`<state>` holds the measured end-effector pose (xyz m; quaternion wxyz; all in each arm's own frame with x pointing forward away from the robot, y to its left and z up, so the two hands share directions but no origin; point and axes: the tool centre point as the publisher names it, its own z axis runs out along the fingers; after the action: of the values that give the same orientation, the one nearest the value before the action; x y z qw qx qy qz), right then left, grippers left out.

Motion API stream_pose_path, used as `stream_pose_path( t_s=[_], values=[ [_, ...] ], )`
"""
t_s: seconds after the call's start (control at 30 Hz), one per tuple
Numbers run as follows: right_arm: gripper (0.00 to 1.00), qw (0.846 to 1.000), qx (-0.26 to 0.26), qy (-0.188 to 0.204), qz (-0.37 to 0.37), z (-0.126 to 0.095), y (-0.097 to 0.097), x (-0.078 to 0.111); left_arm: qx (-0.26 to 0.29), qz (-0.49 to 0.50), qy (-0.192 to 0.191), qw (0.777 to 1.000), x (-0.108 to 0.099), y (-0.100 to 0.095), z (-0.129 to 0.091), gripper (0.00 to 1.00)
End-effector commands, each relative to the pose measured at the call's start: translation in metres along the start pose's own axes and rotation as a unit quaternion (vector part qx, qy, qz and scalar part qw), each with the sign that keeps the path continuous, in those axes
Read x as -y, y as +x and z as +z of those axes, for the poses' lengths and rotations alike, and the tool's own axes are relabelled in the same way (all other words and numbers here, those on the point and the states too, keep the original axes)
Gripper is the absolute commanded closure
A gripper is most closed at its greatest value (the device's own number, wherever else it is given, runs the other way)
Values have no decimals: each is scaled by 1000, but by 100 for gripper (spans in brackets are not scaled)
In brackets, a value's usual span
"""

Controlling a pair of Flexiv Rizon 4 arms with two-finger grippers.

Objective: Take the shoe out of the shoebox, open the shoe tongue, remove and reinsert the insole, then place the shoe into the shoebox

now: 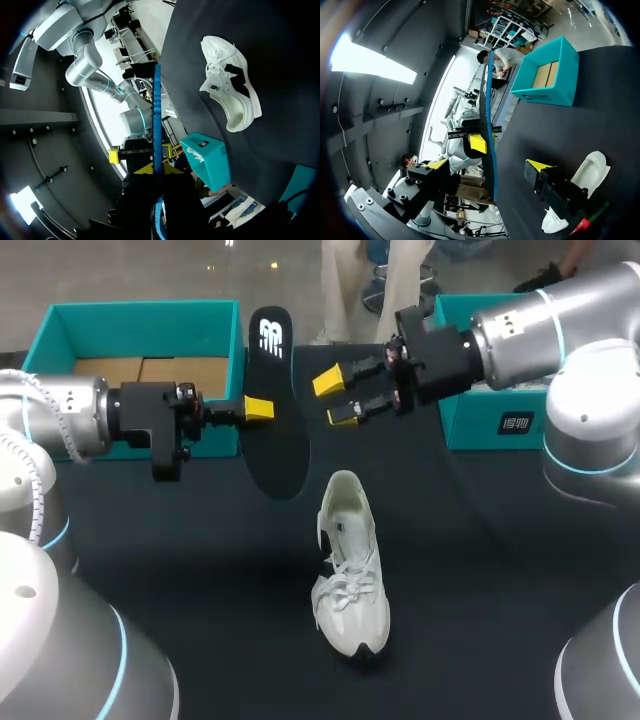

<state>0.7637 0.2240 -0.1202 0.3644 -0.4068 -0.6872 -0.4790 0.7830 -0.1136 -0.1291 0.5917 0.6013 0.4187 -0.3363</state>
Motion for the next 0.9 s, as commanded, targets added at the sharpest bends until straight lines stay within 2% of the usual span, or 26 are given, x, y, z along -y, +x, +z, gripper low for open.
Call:
stream_pose_path(
  t_s=[0.03, 0.2, 0.63, 0.8, 0.83, 0.9],
  values=[
    [0, 1000, 0, 2, -3, 23, 5, -7, 1, 1, -1, 1000, 0, 1, 1, 100],
    [0, 1000, -8, 2, -9, 40, 13, -5, 1, 1, -1, 1000, 0, 1, 1, 100],
    [0, 1000, -24, -5, -1, 49, 18, 2, 1, 1, -1, 1000, 0, 1, 1, 100],
    [7, 1000, -28, 0, 4, 53, 17, -2, 1, 1, -1, 1000, 0, 1, 1, 100],
    [12, 1000, -29, 2, 4, 54, 17, -3, 1, 1, -1, 1000, 0, 1, 1, 100],
    [29, 999, -33, 4, 6, 54, 16, -5, 1, 1, -1, 1000, 0, 1, 1, 100]
  ],
)
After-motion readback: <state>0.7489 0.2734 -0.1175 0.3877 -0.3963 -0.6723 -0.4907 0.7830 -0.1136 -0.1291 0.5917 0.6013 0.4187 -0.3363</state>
